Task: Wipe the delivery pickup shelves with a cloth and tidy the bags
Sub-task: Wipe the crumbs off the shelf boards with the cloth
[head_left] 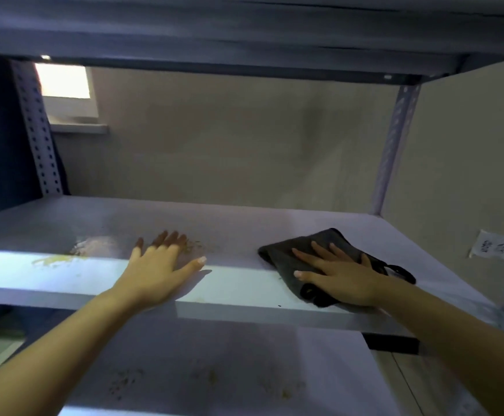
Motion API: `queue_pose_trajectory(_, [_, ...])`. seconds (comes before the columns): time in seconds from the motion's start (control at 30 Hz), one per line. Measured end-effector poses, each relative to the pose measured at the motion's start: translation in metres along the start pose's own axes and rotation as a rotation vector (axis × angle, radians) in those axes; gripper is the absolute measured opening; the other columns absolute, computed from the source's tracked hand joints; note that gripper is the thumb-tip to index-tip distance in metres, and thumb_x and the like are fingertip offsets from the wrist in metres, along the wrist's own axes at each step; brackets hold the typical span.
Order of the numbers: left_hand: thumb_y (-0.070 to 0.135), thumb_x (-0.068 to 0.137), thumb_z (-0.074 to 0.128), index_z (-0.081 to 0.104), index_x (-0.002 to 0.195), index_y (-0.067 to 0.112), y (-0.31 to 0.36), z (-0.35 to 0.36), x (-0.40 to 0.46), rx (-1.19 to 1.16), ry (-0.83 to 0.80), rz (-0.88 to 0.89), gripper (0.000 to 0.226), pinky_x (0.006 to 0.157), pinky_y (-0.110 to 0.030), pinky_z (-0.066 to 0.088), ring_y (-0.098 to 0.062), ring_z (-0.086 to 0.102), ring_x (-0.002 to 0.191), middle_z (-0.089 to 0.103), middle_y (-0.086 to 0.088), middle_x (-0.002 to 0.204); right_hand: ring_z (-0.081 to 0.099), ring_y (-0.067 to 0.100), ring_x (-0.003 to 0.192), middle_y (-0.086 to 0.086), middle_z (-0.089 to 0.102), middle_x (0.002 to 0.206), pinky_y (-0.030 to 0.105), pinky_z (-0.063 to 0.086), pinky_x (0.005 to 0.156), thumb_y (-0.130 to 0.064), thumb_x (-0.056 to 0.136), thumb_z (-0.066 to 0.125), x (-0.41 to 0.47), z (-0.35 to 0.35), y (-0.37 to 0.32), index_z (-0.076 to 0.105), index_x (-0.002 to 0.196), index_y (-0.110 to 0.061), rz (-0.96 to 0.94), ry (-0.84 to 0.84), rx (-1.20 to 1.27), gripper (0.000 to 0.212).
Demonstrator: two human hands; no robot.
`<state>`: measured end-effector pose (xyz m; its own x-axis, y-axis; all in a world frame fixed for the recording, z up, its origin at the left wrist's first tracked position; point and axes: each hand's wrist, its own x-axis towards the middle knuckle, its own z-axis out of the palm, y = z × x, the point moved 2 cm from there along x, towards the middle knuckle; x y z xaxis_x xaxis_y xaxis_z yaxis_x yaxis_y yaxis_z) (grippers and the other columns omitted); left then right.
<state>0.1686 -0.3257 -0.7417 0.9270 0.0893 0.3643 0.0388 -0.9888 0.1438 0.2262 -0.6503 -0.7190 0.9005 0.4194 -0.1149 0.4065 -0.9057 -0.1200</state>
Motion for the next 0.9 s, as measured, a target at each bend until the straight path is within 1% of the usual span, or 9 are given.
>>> queue_pose_trajectory(0.07, [0.092, 0.056, -0.012, 0.02, 0.151, 0.024, 0.001, 0.0, -0.002, -0.006, -0.003, 0.004, 0.121, 0.118, -0.044, -0.004, -0.011, 0.004, 0.147, 0.013, 0.007, 0.159, -0.011, 0.021, 0.147, -0.015, -0.012, 0.159, 0.063, -0.006, 0.112, -0.079, 0.081, 0.016, -0.01, 0.005, -0.009, -0.002, 0.137, -0.067, -0.032, -0.001, -0.034, 0.06])
queue_pose_trajectory(0.1, [0.091, 0.059, -0.011, 0.019, 0.151, 0.023, 0.002, 0.0, -0.002, -0.009, 0.004, 0.01, 0.119, 0.118, -0.043, -0.003, -0.01, 0.003, 0.146, 0.013, 0.006, 0.159, -0.012, 0.022, 0.147, -0.015, -0.013, 0.159, 0.063, -0.007, 0.111, -0.082, 0.078, 0.015, -0.012, 0.007, -0.015, -0.002, 0.136, -0.068, -0.053, 0.001, -0.048, 0.062])
queue_pose_trajectory(0.2, [0.086, 0.07, 0.0, 0.018, 0.151, 0.027, 0.001, 0.001, -0.003, -0.026, 0.041, 0.04, 0.102, 0.119, -0.042, 0.002, -0.01, 0.007, 0.146, 0.015, 0.009, 0.159, -0.014, 0.021, 0.147, -0.017, -0.013, 0.158, 0.064, -0.008, 0.111, -0.081, 0.08, 0.019, -0.004, 0.004, -0.029, -0.002, 0.134, -0.07, -0.092, 0.006, -0.034, 0.059])
queue_pose_trajectory(0.27, [0.086, 0.074, 0.003, 0.017, 0.151, 0.031, -0.001, 0.002, -0.003, -0.029, 0.052, 0.056, 0.096, 0.119, -0.043, 0.006, -0.01, 0.009, 0.146, 0.016, 0.012, 0.158, -0.013, 0.02, 0.147, -0.019, -0.012, 0.158, 0.065, -0.009, 0.11, -0.081, 0.082, 0.022, 0.018, 0.0, -0.036, -0.001, 0.135, -0.069, -0.103, -0.008, 0.005, 0.059])
queue_pose_trajectory(0.4, [0.087, 0.074, 0.005, 0.014, 0.151, 0.034, -0.004, 0.006, 0.0, -0.045, 0.02, 0.042, 0.094, 0.119, -0.047, 0.005, -0.01, 0.008, 0.146, 0.012, 0.014, 0.158, -0.013, 0.024, 0.147, -0.016, -0.011, 0.159, 0.069, -0.011, 0.106, -0.083, 0.081, 0.021, 0.069, -0.003, -0.051, -0.001, 0.138, -0.066, -0.072, -0.037, 0.011, 0.064])
queue_pose_trajectory(0.5, [0.088, 0.072, 0.004, 0.011, 0.151, 0.037, -0.006, 0.006, 0.0, -0.034, -0.007, 0.029, 0.095, 0.119, -0.047, -0.003, -0.009, 0.003, 0.146, 0.008, 0.014, 0.158, -0.013, 0.027, 0.147, -0.014, -0.013, 0.159, 0.071, -0.009, 0.105, -0.084, 0.08, 0.019, 0.079, -0.001, -0.054, -0.002, 0.14, -0.062, -0.067, -0.043, -0.009, 0.068])
queue_pose_trajectory(0.6, [0.088, 0.071, 0.002, 0.007, 0.15, 0.04, -0.004, 0.005, -0.001, -0.028, -0.034, 0.026, 0.093, 0.117, -0.046, -0.008, -0.008, -0.002, 0.146, 0.001, 0.016, 0.157, -0.015, 0.026, 0.146, -0.013, -0.013, 0.159, 0.07, -0.013, 0.106, -0.083, 0.081, 0.019, 0.06, 0.0, -0.052, -0.001, 0.14, -0.063, -0.101, -0.049, 0.025, 0.066])
queue_pose_trajectory(0.73, [0.087, 0.07, 0.001, 0.007, 0.15, 0.04, -0.002, 0.002, -0.002, 0.002, -0.055, 0.017, 0.093, 0.116, -0.046, -0.011, -0.008, -0.004, 0.146, -0.004, 0.02, 0.154, -0.015, 0.025, 0.146, -0.014, -0.013, 0.159, 0.066, -0.014, 0.108, -0.08, 0.083, 0.019, 0.016, 0.005, -0.042, -0.002, 0.138, -0.065, -0.224, -0.025, 0.012, 0.061])
queue_pose_trajectory(0.9, [0.086, 0.07, 0.003, 0.01, 0.148, 0.041, 0.004, -0.003, -0.005, -0.004, -0.047, 0.03, 0.091, 0.116, -0.045, -0.012, 0.003, -0.009, 0.137, -0.007, 0.029, 0.144, -0.018, 0.024, 0.146, -0.016, -0.015, 0.159, 0.067, -0.016, 0.107, -0.082, 0.082, 0.02, 0.006, 0.004, -0.033, -0.004, 0.137, -0.066, -0.272, -0.058, -0.008, 0.062])
